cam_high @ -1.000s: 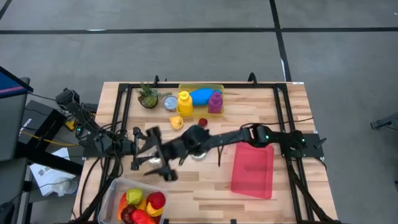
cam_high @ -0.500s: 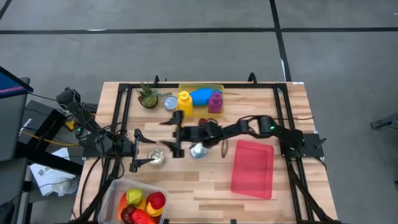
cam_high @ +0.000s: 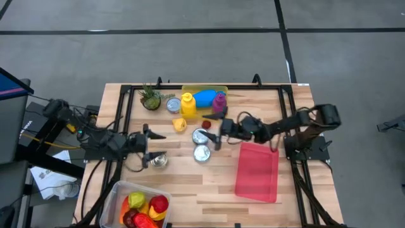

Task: Pick & Place Food Item
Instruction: Put the yellow pear into the white bin

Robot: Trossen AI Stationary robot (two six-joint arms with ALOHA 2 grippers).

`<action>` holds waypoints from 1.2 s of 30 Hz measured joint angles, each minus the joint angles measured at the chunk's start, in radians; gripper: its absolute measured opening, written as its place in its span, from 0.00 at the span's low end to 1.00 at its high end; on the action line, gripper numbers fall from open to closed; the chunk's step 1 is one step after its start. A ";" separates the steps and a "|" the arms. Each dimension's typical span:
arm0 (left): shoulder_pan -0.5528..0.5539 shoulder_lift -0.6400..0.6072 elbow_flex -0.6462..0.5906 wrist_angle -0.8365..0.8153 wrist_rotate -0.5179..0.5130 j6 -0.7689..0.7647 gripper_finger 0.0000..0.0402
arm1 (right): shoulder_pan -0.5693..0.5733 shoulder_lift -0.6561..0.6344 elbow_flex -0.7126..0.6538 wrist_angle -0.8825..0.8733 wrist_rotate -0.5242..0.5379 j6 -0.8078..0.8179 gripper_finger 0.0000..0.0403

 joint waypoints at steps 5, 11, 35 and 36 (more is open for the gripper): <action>0.254 0.167 0.089 -0.054 0.222 -0.048 0.76 | 0.071 -0.102 -0.140 -0.003 0.076 0.019 0.72; 0.473 0.406 0.204 -0.055 0.316 -0.054 0.80 | 0.113 -0.144 -0.211 -0.029 0.086 0.043 0.72; 0.658 0.834 0.715 -0.722 0.327 -0.203 0.99 | 0.144 -0.132 -0.211 -0.222 0.072 0.097 0.72; 0.665 0.837 0.715 -0.725 0.338 -0.207 0.98 | 0.145 -0.132 -0.211 -0.224 0.072 0.097 0.72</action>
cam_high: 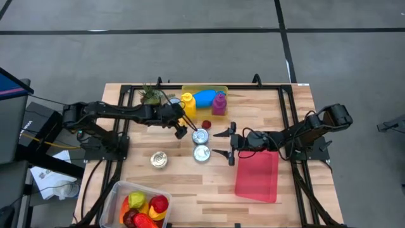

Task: Pick & Place Food Item
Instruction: Put the yellow pear into the white bin

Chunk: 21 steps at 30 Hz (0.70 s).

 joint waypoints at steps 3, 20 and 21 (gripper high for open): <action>0.014 0.011 0.000 0.012 0.021 -0.007 0.97 | 0.000 0.000 0.000 -0.002 0.000 0.000 0.72; 0.058 0.149 -0.001 -0.027 0.057 -0.055 0.97 | -0.001 -0.001 0.000 -0.004 0.000 0.000 0.72; 0.059 0.149 -0.001 -0.027 0.057 -0.055 0.97 | -0.001 -0.001 0.000 -0.004 0.000 0.000 0.72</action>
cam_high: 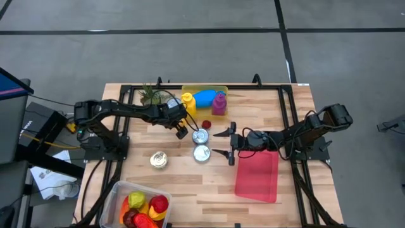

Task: Pick & Place Food Item
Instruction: Put the yellow pear into the white bin

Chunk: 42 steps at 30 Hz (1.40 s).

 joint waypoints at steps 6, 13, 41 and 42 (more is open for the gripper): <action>0.000 0.000 0.000 0.000 -0.023 0.000 0.85 | 0.000 0.000 0.000 0.000 0.000 0.000 0.72; 0.000 -0.002 0.000 -0.009 -0.030 -0.006 0.57 | 0.000 0.000 0.000 0.000 0.000 0.000 0.72; -0.324 -0.619 -0.170 0.107 -0.156 0.125 0.36 | -0.003 0.000 0.000 -0.003 0.003 0.000 0.72; -0.346 -0.663 -0.200 0.145 -0.147 0.150 0.36 | -0.003 0.000 0.000 -0.001 0.003 0.001 0.72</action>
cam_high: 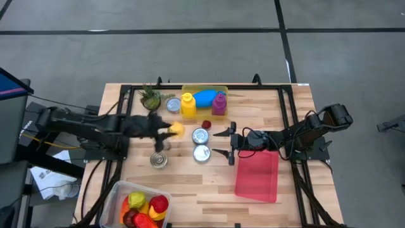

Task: Pick & Place Food Item
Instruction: Put the yellow pear into the white bin

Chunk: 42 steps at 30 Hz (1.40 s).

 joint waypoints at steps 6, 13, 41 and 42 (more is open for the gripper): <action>-0.128 -0.327 -0.216 0.189 0.251 0.137 0.36 | 0.000 0.000 0.001 0.000 0.000 0.004 0.72; -0.198 -0.658 -0.382 0.240 0.564 0.138 0.36 | -0.013 0.000 0.001 -0.001 0.001 0.044 0.72; -0.482 -0.330 -0.531 0.597 0.957 0.070 0.35 | -0.026 0.000 0.001 -0.007 0.030 0.104 0.72; -0.488 -0.316 -0.530 0.607 0.957 0.069 0.36 | -0.026 0.000 0.001 -0.007 0.030 0.105 0.72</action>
